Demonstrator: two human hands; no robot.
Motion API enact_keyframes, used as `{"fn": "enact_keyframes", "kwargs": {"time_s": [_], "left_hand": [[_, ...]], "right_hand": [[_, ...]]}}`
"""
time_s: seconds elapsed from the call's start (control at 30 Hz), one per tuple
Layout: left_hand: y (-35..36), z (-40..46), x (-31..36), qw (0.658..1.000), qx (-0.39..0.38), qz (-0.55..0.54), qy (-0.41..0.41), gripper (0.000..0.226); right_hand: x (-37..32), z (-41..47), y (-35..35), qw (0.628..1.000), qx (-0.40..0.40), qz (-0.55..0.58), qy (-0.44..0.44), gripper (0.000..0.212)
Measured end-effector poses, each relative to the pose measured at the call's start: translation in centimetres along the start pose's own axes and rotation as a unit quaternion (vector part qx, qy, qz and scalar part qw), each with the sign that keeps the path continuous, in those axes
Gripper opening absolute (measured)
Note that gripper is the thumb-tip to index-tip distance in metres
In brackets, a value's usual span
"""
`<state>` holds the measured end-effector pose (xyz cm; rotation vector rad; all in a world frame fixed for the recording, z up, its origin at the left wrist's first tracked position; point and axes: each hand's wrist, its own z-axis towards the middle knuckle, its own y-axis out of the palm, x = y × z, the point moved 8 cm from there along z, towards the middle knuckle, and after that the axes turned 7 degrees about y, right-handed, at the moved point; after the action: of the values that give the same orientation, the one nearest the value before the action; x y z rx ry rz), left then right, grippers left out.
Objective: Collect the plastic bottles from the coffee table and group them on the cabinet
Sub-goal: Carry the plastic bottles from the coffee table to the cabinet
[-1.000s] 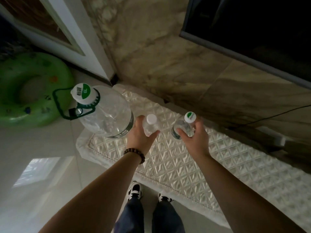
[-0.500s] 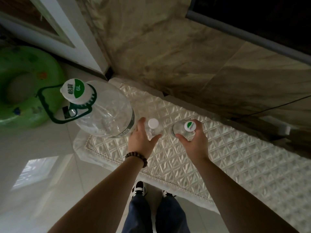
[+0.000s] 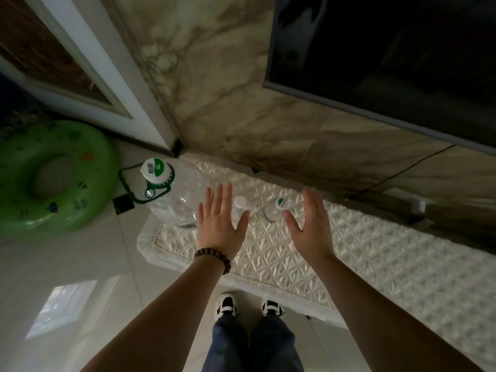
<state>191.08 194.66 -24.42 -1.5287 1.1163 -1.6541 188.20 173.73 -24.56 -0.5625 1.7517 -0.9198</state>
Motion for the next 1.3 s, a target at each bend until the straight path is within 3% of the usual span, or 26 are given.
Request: {"fn": "enact_keyframes", "kwargs": {"time_s": [0.3,0.5,0.67,0.97,1.3], "left_hand": [[-7.1,-2.5,7.8,0.996,-0.023,0.045,0.068,0.066],[-6.3,-3.1,13.2,0.983,-0.066,0.037,0.167,0.067],[-2.1,-5.9,19.4,0.950,-0.145,0.047,0.274,0.068],[4.9,-17.6,33.4,0.837,-0.238,0.061,0.489,0.068],[10.2,-35.9,45.0,0.715,-0.289,0.051,0.635,0.068]], "right_hand": [[-2.7,-5.9,-9.6,0.992,0.092,-0.085,0.011,0.065],[1.6,-10.9,-13.4,0.978,0.145,-0.078,0.125,0.063],[8.1,-18.0,-15.4,0.950,0.168,-0.071,0.252,0.066],[17.5,-36.3,-19.2,0.836,0.292,0.004,0.465,0.060],[24.0,-56.3,-21.4,0.688,0.380,0.027,0.618,0.058]]}}
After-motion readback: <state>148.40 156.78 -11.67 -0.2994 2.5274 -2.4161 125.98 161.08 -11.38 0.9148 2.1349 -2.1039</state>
